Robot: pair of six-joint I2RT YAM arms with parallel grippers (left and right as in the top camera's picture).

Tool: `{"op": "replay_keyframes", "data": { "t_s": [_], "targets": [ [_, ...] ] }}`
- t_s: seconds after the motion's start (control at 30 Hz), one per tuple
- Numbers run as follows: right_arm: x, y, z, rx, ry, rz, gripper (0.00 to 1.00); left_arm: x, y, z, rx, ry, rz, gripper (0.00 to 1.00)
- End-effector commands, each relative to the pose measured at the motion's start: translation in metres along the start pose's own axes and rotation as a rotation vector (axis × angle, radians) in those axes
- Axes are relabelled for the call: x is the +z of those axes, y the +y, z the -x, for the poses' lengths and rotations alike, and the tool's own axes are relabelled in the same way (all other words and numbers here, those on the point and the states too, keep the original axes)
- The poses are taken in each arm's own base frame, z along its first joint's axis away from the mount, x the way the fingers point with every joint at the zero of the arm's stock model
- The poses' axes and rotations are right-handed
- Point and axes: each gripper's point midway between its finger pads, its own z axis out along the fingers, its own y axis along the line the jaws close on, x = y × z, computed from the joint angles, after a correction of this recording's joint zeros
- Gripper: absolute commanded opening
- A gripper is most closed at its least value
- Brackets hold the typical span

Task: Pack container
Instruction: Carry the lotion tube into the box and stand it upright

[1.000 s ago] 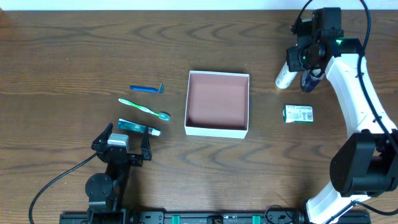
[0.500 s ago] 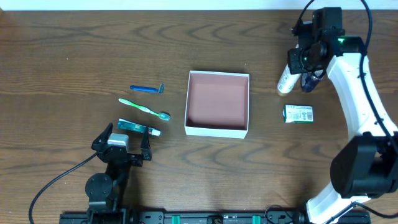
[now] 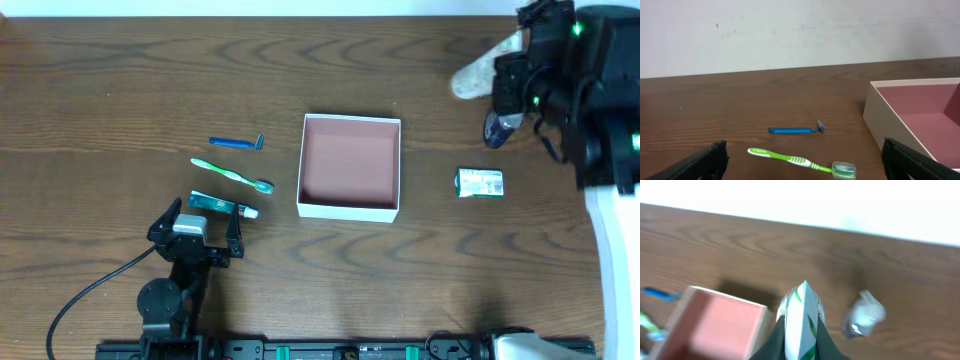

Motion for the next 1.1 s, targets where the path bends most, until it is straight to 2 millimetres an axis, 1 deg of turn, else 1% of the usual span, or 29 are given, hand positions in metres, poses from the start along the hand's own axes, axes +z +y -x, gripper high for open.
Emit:
{"op": "replay_keyframes", "data": {
  "t_s": [0.0,0.07,0.17,0.23,0.37,0.43,0.5,0.67,0.77,0.9,1.07],
  "targets": [
    [-0.012,0.045,0.006,0.024,-0.026,0.131,0.01,0.001,-0.001,-0.016,-0.009,0.045,-0.010,0.98],
    [-0.013,0.068,0.003,0.017,-0.014,0.184,0.01,0.001,-0.001,-0.016,-0.009,0.045,-0.009,0.98],
    [-0.008,0.107,-0.008,0.004,0.028,0.261,0.01,0.001,-0.001,-0.016,-0.009,0.045,-0.009,0.98],
    [-0.002,0.120,-0.014,0.011,0.048,0.272,0.01,0.001,-0.001,-0.016,-0.009,0.045,-0.010,0.98],
    [0.018,0.144,-0.029,0.029,0.102,0.260,0.01,0.001,-0.001,-0.016,-0.009,0.045,-0.009,0.98],
    [0.031,0.159,-0.039,0.027,0.141,0.268,0.01,0.001,-0.001,-0.016,-0.009,0.045,-0.009,0.98],
    [0.045,0.170,-0.049,0.032,0.179,0.257,0.01,0.001,-0.001,-0.016,-0.009,0.045,-0.010,0.98],
    [0.085,0.182,-0.076,0.055,0.259,0.171,0.01,0.001,-0.001,-0.016,-0.009,0.045,-0.010,0.98],
    [0.103,0.185,-0.088,0.061,0.295,0.138,0.01,0.001,-0.001,-0.016,-0.009,0.045,-0.009,0.98],
    [0.122,0.188,-0.096,0.058,0.313,0.124,0.01,0.001,-0.001,-0.016,-0.009,0.045,-0.009,0.98],
    [0.139,0.187,-0.102,0.083,0.306,0.063,0.01,0.001,-0.001,-0.016,-0.009,0.045,-0.010,0.98]
  ]
}}
